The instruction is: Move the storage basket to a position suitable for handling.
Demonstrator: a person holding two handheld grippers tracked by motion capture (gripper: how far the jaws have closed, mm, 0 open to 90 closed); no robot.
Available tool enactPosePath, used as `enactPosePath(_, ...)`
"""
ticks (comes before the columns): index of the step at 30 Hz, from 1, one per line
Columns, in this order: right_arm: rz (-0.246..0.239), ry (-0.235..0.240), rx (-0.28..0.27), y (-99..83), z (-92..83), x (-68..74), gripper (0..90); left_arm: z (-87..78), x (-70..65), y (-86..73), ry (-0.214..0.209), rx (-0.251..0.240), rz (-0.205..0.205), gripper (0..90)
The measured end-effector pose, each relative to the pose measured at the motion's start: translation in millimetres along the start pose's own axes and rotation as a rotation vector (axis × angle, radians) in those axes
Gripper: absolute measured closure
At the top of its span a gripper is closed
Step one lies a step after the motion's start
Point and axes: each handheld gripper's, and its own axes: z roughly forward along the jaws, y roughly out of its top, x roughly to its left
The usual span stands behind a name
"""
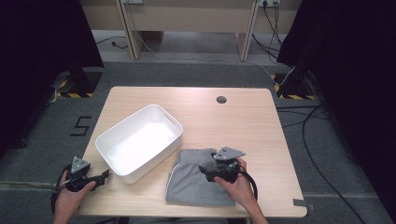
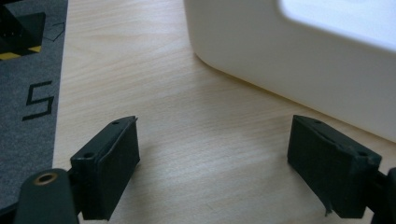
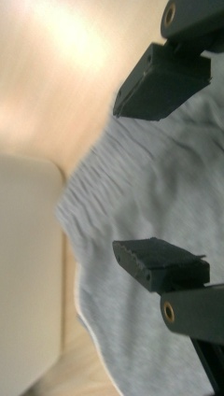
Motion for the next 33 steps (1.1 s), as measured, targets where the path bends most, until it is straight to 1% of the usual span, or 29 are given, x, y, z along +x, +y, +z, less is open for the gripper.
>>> enactPosePath(1,0.000,-0.003,-0.029,5.9,-2.9,-7.1,37.3,-1.1,-2.8,-0.4,0.000,-0.001,0.007,15.8)
enactPosePath(2,-0.004,-0.004,-0.042,9.1,-4.2,-10.7,38.8,-1.1,-2.8,-0.4,0.000,-0.001,0.007,15.9)
enactPosePath(3,-0.004,-0.006,-0.050,12.3,-5.4,-13.9,40.2,-3.9,-6.8,-0.9,-0.002,-0.005,0.019,15.9)
enactPosePath(4,-0.003,-0.008,-0.060,15.5,-6.1,-17.0,41.7,-5.8,-9.0,-1.3,-0.003,-0.007,0.021,15.9)
enactPosePath(5,-0.007,-0.011,-0.068,18.9,-6.4,-20.0,43.5,-7.7,-11.3,-1.7,-0.003,-0.011,0.024,15.9)
enactPosePath(6,-0.007,-0.011,-0.068,18.9,-6.4,-20.0,43.5,-7.7,-11.3,-1.7,-0.003,-0.011,0.024,15.9)
enactPosePath(8,-0.010,-0.013,-0.075,26.2,-5.9,-24.7,46.1,-11.6,-15.3,-1.8,-0.008,-0.018,0.037,15.9)
enactPosePath(10,-0.025,-0.019,-0.077,34.4,-3.0,-28.1,47.3,-14.3,-19.3,-0.9,-0.016,-0.022,0.042,15.9)
enactPosePath(11,-0.041,-0.021,-0.072,42.6,1.8,-31.1,48.2,-16.6,-24.1,0.0,-0.027,-0.017,0.052,15.8)
enactPosePath(12,-0.041,-0.021,-0.072,42.6,1.8,-31.1,48.2,-16.6,-24.1,0.0,-0.027,-0.017,0.052,15.8)
enactPosePath(13,-0.045,-0.023,-0.070,50.4,7.4,-33.3,49.3,-19.5,-29.2,0.8,-0.035,-0.018,0.066,15.8)
enactPosePath(15,-0.050,-0.025,-0.067,53.9,10.1,-34.2,49.5,-21.1,-31.5,1.2,-0.039,-0.023,0.069,15.8)
enactPosePath(16,-0.060,-0.029,-0.066,57.3,13.1,-35.3,49.9,-22.8,-33.5,1.3,-0.046,-0.027,0.071,15.8)
enactPosePath(17,-0.071,-0.034,-0.065,63.5,18.5,-36.9,51.0,-26.1,-37.4,-0.3,-0.063,-0.034,0.073,15.2)
enactPosePath(18,-0.071,-0.034,-0.065,63.5,18.5,-36.9,51.0,-26.1,-37.4,-0.3,-0.063,-0.034,0.073,15.2)
enactPosePath(19,-0.081,-0.031,-0.058,68.8,23.2,-38.5,53.9,-28.6,-40.7,-2.5,-0.067,-0.036,0.078,15.2)
enactPosePath(21,-0.081,-0.024,-0.060,71.2,26.0,-39.5,55.0,-29.8,-42.4,-2.9,-0.068,-0.035,0.080,15.3)
enactPosePath(23,-0.078,-0.015,-0.069,79.6,34.0,-42.1,57.1,-30.6,-46.0,-2.3,-0.086,-0.044,0.079,15.6)
enactPosePath(25,-0.074,-0.014,-0.069,82.8,36.6,-42.1,57.2,-30.5,-51.1,-0.5,-0.113,-0.055,0.078,15.6)
enactPosePath(26,-0.073,-0.013,-0.076,86.5,40.6,-41.9,57.3,-30.8,-52.7,0.1,-0.119,-0.052,0.085,15.7)
enactPosePath(27,-0.081,-0.011,-0.071,91.7,46.7,-40.4,57.3,-31.6,-57.0,0.6,-0.135,-0.051,0.100,15.6)
enactPosePath(28,-0.081,-0.011,-0.071,91.7,46.7,-40.4,57.3,-31.6,-57.0,0.6,-0.135,-0.051,0.100,15.4)
enactPosePath(30,-0.093,-0.009,-0.062,97.6,54.4,-38.2,57.3,-32.3,-60.6,0.1,-0.145,-0.051,0.124,15.2)
enactPosePath(31,-0.092,-0.001,-0.060,100.3,58.5,-37.1,57.3,-33.0,-62.8,-0.1,-0.150,-0.055,0.129,15.2)
enactPosePath(32,-0.093,0.005,-0.050,103.5,63.6,-35.7,57.3,-33.3,-64.2,-0.1,-0.152,-0.057,0.128,15.2)
enactPosePath(33,-0.103,0.007,-0.035,107.6,71.6,-34.6,57.3,-32.5,-68.6,0.9,-0.157,-0.064,0.133,15.2)
